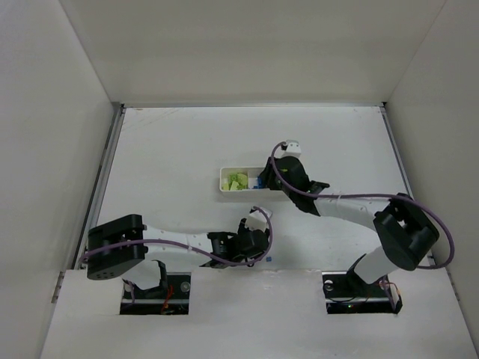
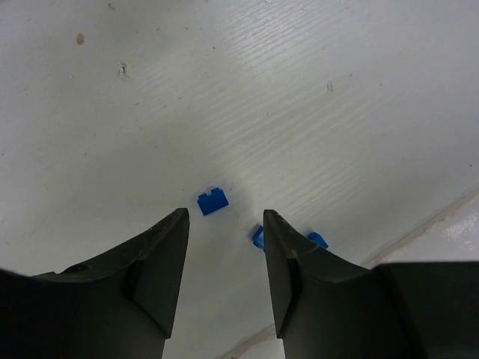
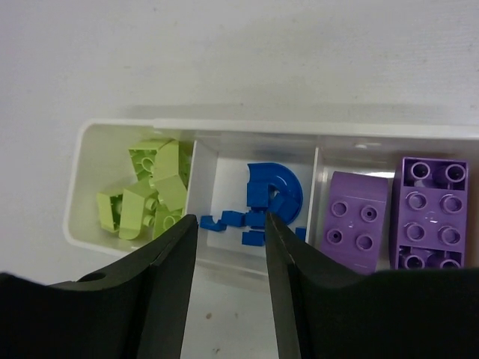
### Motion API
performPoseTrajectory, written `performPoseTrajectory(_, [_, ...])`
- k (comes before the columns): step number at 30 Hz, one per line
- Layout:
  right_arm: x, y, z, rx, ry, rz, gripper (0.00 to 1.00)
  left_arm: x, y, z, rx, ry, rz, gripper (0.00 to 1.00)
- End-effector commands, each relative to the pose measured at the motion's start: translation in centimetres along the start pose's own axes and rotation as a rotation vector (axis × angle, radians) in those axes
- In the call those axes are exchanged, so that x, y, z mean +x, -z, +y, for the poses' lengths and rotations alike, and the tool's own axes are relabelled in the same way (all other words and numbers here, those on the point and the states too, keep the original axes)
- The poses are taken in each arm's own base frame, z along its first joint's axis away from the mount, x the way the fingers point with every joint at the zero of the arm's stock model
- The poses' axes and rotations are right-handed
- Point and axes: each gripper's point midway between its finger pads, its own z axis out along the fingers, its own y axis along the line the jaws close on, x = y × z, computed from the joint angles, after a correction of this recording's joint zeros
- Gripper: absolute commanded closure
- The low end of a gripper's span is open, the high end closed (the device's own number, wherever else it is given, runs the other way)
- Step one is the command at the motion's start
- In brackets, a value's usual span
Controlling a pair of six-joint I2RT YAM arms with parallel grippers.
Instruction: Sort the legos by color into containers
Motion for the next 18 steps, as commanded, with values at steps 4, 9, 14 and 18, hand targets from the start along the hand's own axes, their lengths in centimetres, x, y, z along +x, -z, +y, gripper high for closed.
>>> performPoseTrajectory(4, [-3.6, 2.4, -0.4, -0.015, -0.066, -0.129, 0.54, -1.3, -0.2, -0.8, 0.001, 0.024, -0.04, 0.6])
performPoseTrajectory(9, [-1.9, 4.5, -2.2, 0.001, -0.12, -0.133, 0.55, -1.0, -0.5, -0.7, -0.016, 0.012, -0.032, 0.62])
performPoseTrajectory(14, [0.0, 6.2, -3.9, 0.004, -0.157, -0.126, 0.56, -1.1, -0.8, -0.4, -0.037, 0.0, -0.035, 0.64])
performPoseTrajectory(18, [1.1, 7.7, -3.7, -0.028, -0.168, -0.119, 0.56, -0.9, -1.2, 0.1, -0.056, 0.0, -0.027, 0.65])
